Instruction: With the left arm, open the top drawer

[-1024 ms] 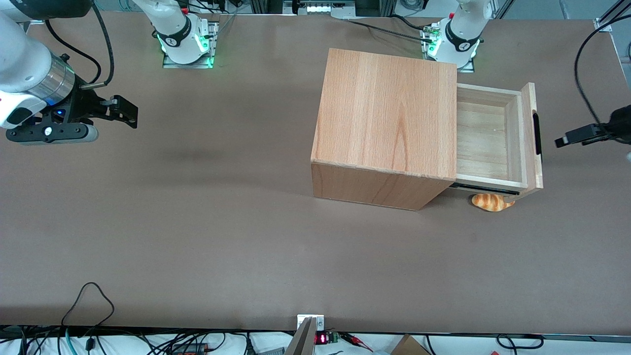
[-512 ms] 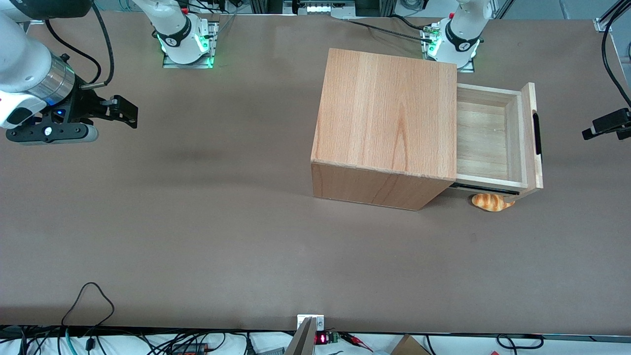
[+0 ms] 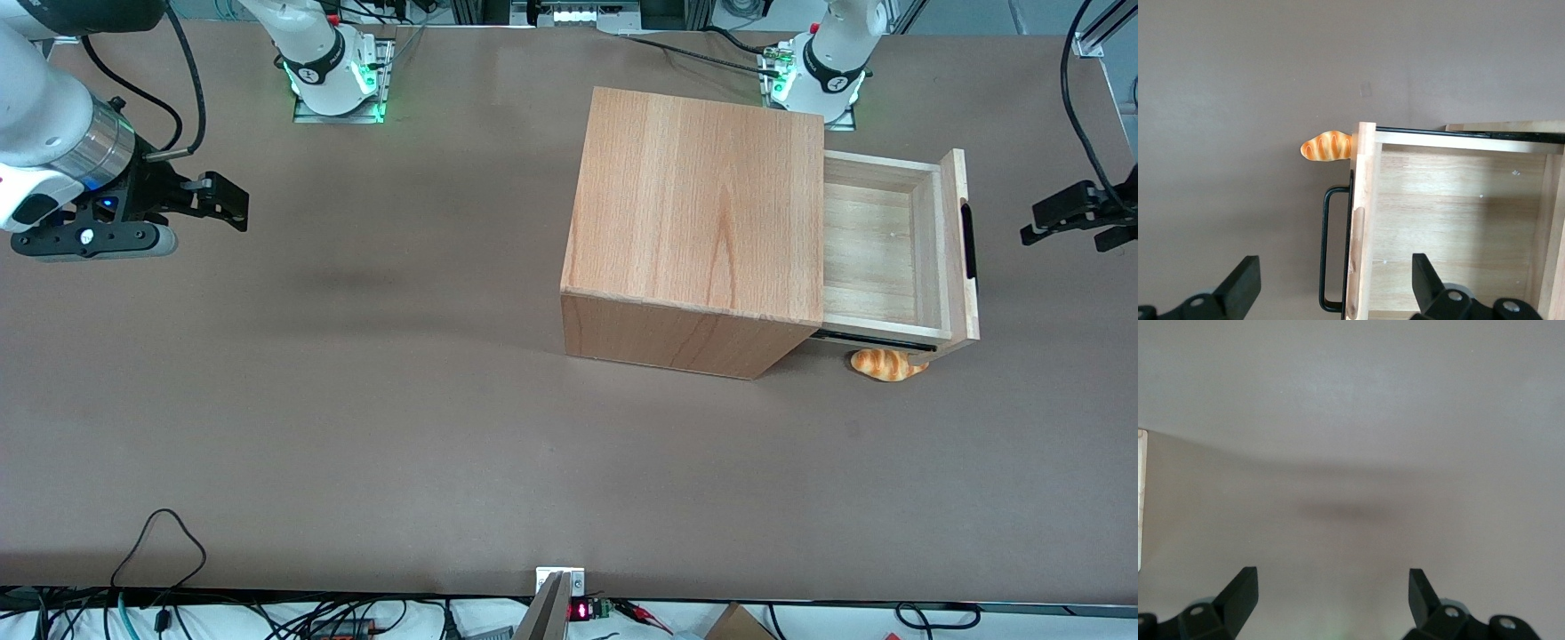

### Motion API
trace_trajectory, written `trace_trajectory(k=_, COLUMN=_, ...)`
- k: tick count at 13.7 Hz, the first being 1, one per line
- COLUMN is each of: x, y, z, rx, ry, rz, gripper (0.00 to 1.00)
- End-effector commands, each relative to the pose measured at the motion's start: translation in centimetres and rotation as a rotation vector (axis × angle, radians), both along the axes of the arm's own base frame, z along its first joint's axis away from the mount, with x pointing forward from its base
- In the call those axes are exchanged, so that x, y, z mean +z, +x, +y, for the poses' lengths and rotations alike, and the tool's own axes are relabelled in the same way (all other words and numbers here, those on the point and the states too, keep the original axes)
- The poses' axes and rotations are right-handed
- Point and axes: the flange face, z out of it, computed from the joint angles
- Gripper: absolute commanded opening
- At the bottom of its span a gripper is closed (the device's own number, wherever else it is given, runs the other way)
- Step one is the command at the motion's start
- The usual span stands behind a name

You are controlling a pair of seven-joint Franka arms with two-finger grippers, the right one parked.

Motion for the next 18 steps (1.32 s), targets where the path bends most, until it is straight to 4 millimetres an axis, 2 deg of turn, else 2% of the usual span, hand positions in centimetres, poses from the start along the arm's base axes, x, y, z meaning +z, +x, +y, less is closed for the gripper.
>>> trace_trajectory(k=1, x=1.5, y=-0.4, z=-1.8, rx=-0.003, ry=0.053, rz=-0.011, gripper=1.00)
trace_trajectory(k=2, x=1.8, y=-0.3, z=-2.3, rx=-0.010, ry=0.054, rz=-0.019, gripper=1.00)
trace_trajectory(k=4, x=4.4, y=-0.1, z=-2.8, rx=-0.021, ry=0.063, rz=-0.072, gripper=1.00)
trace_trajectory(k=8, x=4.4, y=-0.1, z=-5.1, rx=0.000, ry=0.069, rz=-0.063, gripper=1.00)
trace_trajectory(k=12, x=4.8, y=-1.2, z=-4.1, rx=0.020, ry=0.076, rz=-0.047, gripper=1.00)
trace_trajectory(k=15, x=4.2, y=-2.4, z=-4.0, rx=0.001, ry=0.074, rz=-0.087, gripper=1.00)
trace_trajectory(k=18, x=4.6, y=-2.4, z=-4.1, rx=0.042, ry=0.061, rz=-0.098, gripper=1.00)
